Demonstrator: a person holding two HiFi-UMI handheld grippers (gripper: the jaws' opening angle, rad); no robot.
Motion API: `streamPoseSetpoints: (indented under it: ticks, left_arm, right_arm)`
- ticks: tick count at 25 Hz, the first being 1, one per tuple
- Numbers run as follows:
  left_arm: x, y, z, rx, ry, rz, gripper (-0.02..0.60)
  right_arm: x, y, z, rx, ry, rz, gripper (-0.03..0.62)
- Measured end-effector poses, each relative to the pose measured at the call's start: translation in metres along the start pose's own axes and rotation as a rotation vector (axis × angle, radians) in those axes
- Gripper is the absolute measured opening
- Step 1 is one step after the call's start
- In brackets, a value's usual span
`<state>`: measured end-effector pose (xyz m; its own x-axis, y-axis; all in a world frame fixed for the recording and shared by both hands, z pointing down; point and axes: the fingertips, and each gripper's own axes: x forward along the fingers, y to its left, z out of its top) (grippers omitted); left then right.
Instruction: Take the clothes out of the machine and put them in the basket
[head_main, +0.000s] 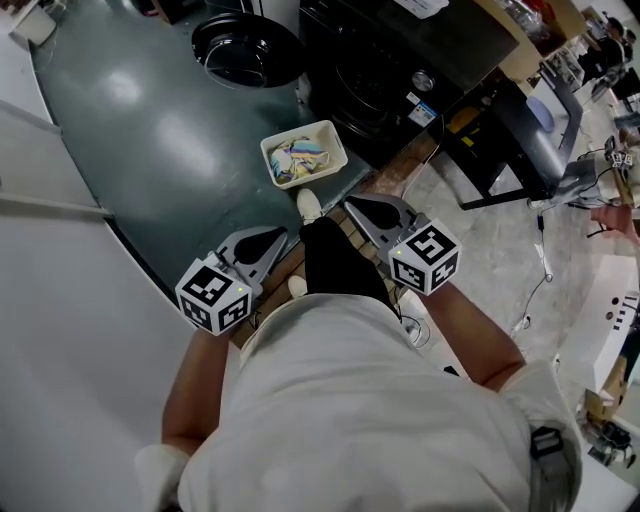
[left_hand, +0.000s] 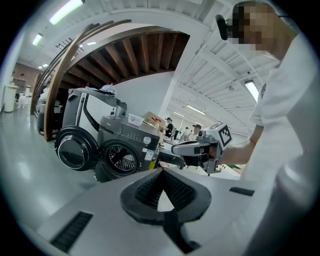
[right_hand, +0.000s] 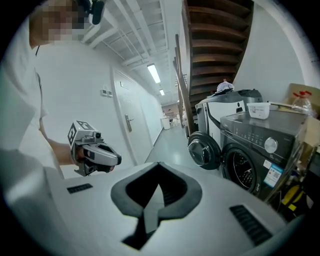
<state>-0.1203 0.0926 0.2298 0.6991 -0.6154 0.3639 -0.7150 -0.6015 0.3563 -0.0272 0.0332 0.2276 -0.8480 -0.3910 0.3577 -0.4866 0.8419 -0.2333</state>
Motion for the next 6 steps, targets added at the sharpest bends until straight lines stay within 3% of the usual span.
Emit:
streamPoseSetpoints:
  ticks: [6]
  left_arm:
    - [0.015, 0.022, 0.001, 0.016, 0.017, 0.011, -0.005]
  right_arm:
    - [0.025, -0.02, 0.0, -0.005, 0.021, 0.015, 0.005]
